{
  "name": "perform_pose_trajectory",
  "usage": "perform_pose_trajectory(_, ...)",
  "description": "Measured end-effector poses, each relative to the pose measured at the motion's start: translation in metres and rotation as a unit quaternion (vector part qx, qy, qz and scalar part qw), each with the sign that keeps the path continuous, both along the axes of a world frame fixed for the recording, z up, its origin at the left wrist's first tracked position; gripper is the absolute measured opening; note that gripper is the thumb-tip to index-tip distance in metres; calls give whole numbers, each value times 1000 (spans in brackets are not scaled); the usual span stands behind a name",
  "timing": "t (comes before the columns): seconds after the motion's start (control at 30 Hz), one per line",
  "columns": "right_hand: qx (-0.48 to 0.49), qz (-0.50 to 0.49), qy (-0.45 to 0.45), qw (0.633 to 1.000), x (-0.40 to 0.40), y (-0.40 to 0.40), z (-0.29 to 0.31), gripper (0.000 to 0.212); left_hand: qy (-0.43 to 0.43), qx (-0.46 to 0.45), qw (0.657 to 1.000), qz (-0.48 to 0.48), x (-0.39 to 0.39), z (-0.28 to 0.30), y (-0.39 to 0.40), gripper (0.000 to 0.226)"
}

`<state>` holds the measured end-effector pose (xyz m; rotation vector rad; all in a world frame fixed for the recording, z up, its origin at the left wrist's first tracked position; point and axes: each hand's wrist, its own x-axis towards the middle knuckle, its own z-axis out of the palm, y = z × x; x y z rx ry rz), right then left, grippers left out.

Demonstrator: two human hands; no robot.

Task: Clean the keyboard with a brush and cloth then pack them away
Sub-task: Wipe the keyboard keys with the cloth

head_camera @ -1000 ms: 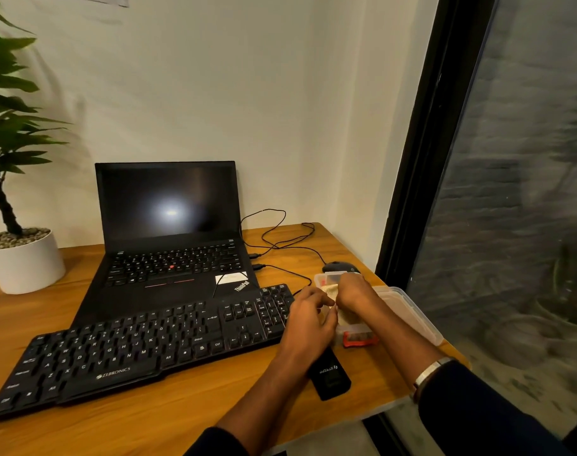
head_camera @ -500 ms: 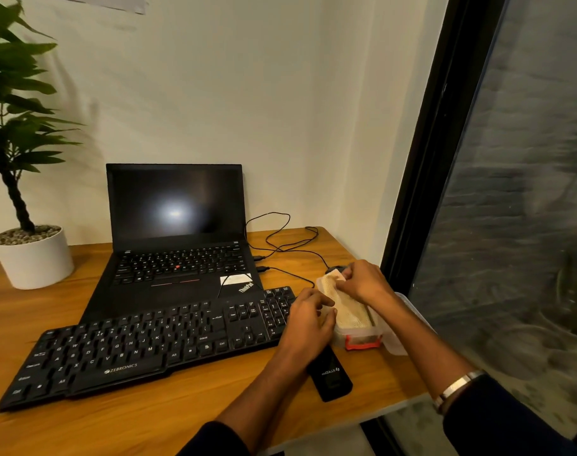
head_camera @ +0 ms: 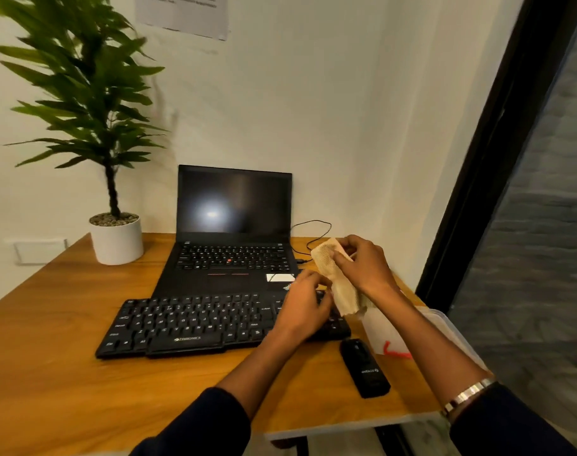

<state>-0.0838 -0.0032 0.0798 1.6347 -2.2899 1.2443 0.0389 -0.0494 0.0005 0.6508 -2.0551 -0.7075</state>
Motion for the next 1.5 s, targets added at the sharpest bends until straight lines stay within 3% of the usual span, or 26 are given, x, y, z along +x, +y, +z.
perform_pose_trajectory(0.33,25,67,55,996,96,-61,-28,23,-35,40,982,179,167,-19,-48,20)
perform_pose_trajectory(0.5,33,88,131,987,148,-85,-42,23,-28,105,955,275,253,-36,-61,39)
perform_pose_trajectory(0.6,50,109,160,980,176,-101,-54,22,-12,159,950,268,287,-51,-64,62)
perform_pose_trajectory(0.77,77,142,194,968,215,-125,-69,19,-24,231,944,234,304,-58,-60,117)
perform_pose_trajectory(0.9,80,173,187,964,238,-139,-78,21,-139,246,944,171,309,-52,-73,148)
perform_pose_trajectory(1.0,84,185,192,960,252,-146,-83,20,-218,232,944,90,319,-43,-88,150)
perform_pose_trajectory(1.17,106,211,192,953,265,-156,-89,21,-256,266,930,10,330,-37,-112,149)
perform_pose_trajectory(1.5,134,277,178,935,288,-163,-92,22,-308,265,914,-1,331,-35,-133,159)
